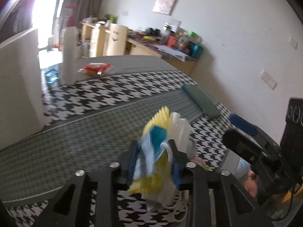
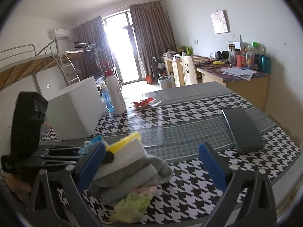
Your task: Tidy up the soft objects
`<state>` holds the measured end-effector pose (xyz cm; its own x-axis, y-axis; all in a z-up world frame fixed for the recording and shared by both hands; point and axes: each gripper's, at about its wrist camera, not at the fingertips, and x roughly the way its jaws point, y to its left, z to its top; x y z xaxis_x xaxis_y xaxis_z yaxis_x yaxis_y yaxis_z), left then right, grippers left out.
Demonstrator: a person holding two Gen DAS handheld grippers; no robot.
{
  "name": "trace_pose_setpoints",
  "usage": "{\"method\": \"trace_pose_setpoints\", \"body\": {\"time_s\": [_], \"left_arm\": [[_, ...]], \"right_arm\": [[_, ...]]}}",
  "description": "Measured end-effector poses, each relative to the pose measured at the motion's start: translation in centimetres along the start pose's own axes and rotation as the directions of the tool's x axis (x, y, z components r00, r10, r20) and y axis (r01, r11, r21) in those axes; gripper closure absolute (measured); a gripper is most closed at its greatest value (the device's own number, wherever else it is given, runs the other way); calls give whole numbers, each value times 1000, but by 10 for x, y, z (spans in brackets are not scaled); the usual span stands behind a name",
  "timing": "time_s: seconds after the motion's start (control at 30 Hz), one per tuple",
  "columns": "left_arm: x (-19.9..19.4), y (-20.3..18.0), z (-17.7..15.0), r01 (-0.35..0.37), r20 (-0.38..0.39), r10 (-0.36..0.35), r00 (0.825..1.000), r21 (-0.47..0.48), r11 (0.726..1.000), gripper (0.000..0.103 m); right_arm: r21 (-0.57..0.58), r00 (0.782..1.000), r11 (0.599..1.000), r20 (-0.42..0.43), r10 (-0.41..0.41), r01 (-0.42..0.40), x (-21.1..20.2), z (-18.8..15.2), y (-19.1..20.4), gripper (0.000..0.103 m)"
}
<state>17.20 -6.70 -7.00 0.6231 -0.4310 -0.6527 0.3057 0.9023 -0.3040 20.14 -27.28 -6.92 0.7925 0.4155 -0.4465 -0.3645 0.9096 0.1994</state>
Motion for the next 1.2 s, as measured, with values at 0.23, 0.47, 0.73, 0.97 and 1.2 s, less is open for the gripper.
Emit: {"method": "trace_pose_setpoints", "body": {"time_s": [0.23,0.47,0.73,0.97,1.2], "left_arm": [[-3,33,1,-98,18,100,995,-81,992,61],[-9,42,0,-222,53,226,973,-72,972,60],[-24,50,-1,-268,98,275,956,-82,960,37],[-43,31,1,-247,163,250,954,-36,968,26],[-54,11,5,-215,219,204,954,29,976,26]], "right_arm": [[-12,1000,1000,-2,2,-2,-1,0,6,3],[-19,1000,1000,-26,12,-12,8,-2,10,3],[-24,999,999,-33,22,-23,10,-3,14,3],[-27,999,999,-39,29,-31,13,-4,16,3],[-27,998,999,-54,34,-36,16,-8,18,3]]}}
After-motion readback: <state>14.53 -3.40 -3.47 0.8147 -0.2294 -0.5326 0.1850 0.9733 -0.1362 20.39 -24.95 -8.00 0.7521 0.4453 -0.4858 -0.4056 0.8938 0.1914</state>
